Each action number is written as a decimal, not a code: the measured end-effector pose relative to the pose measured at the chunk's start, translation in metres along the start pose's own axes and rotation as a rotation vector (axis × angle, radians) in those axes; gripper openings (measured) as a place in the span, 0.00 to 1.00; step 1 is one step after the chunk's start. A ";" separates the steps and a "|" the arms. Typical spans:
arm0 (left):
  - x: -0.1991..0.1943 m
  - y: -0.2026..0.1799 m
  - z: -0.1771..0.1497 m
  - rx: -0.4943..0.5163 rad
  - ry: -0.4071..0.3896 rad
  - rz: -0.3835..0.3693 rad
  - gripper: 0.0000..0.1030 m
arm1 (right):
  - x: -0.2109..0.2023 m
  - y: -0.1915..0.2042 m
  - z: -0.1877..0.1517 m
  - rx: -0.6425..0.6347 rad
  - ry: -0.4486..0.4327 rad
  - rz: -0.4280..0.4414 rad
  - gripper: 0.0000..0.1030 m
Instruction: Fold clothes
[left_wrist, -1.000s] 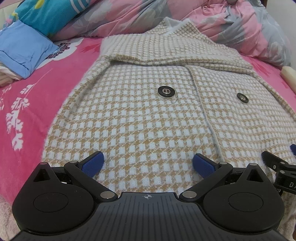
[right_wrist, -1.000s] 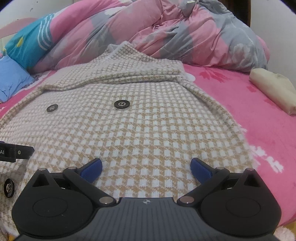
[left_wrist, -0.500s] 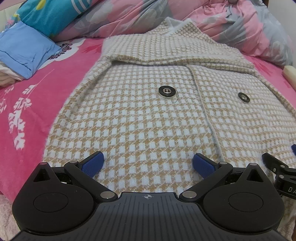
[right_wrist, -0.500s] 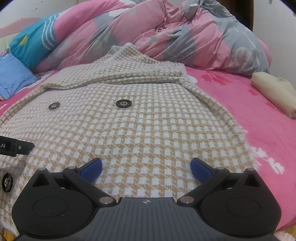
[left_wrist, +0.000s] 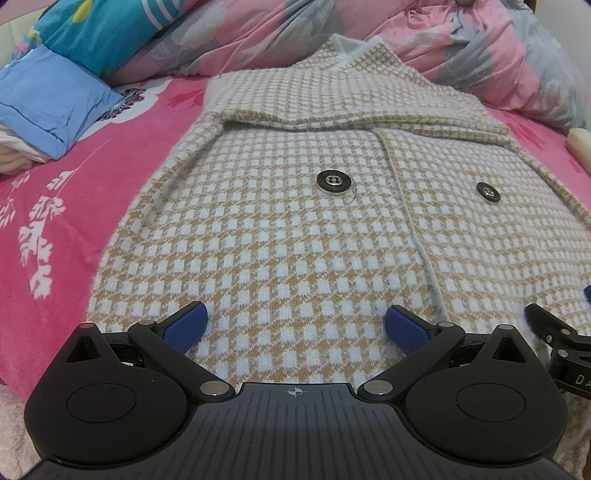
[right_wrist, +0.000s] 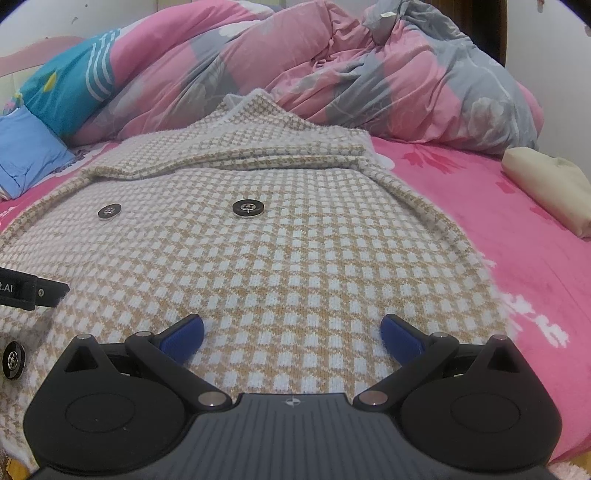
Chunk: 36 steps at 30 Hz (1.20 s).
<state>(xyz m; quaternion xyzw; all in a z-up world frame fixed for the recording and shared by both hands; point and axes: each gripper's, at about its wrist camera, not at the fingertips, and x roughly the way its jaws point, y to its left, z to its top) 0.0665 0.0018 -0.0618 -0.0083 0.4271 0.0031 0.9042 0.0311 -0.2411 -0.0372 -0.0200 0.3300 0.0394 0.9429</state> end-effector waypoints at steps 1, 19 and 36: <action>0.000 0.000 0.000 0.000 0.000 0.000 1.00 | 0.000 0.000 0.000 0.000 -0.001 0.000 1.00; 0.000 0.000 0.000 0.003 0.001 0.003 1.00 | -0.003 0.001 0.004 0.012 -0.013 0.017 1.00; 0.000 0.002 -0.002 0.024 -0.017 -0.021 1.00 | 0.013 0.025 0.020 -0.020 -0.008 0.087 1.00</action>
